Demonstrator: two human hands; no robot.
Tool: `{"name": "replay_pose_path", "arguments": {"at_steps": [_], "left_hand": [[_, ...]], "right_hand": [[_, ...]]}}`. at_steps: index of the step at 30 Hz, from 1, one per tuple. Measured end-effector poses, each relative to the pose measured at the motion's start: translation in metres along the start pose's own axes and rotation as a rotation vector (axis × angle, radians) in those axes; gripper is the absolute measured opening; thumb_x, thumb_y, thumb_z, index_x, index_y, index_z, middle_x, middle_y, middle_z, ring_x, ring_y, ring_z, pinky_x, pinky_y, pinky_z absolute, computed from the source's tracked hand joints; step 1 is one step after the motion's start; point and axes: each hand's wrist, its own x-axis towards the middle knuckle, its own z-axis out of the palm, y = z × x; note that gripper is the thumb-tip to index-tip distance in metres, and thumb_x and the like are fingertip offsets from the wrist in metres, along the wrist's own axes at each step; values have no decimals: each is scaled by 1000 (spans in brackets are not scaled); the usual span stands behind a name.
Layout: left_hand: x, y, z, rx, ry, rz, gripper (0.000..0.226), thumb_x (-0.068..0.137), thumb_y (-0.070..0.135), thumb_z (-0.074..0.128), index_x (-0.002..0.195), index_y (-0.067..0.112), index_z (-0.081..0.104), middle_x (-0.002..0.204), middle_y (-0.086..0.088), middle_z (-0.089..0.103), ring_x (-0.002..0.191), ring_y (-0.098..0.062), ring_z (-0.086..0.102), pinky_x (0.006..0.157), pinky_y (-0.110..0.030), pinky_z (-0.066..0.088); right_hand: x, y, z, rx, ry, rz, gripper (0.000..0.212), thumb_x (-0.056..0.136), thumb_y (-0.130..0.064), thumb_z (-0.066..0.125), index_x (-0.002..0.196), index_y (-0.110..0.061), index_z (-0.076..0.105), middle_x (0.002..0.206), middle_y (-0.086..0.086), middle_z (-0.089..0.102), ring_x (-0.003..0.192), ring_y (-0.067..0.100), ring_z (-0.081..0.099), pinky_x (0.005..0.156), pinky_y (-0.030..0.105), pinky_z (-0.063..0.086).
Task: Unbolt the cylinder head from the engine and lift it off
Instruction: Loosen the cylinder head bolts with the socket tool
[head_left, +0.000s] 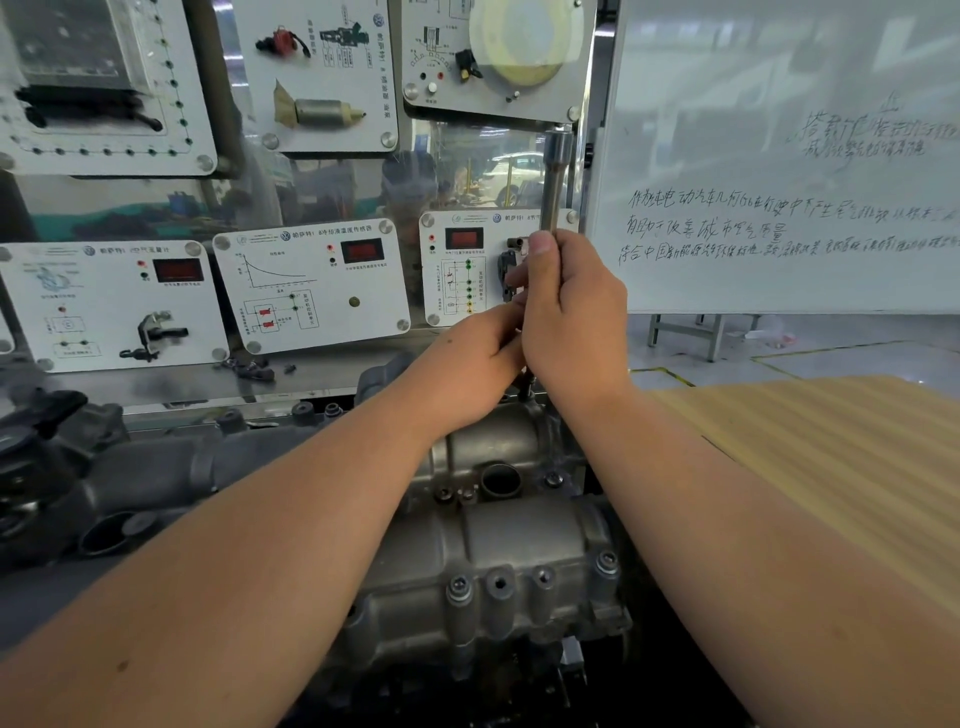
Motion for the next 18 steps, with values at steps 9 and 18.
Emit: {"name": "replay_pose_path", "arguments": {"at_steps": [9,18], "left_hand": [[1,1,0,-17,11,20,19,103,20,49,112,35,56,97,10,69,86,2,62,67,-13,48],[0,1,0,-4,2,23,20,101,19,50,109,37,55,95,6,70,84,-3,62,69,-18,49]], "right_hand": [[0,0,0,13,0,-13,22,105,-33,48,110,-14,58,86,-8,71,78,10,67,68,26,50],[-1,-1,-2,39,-4,-8,23,104,-38,51,116,-19,53,85,-6,72,80,8,68,67,21,50]]}}
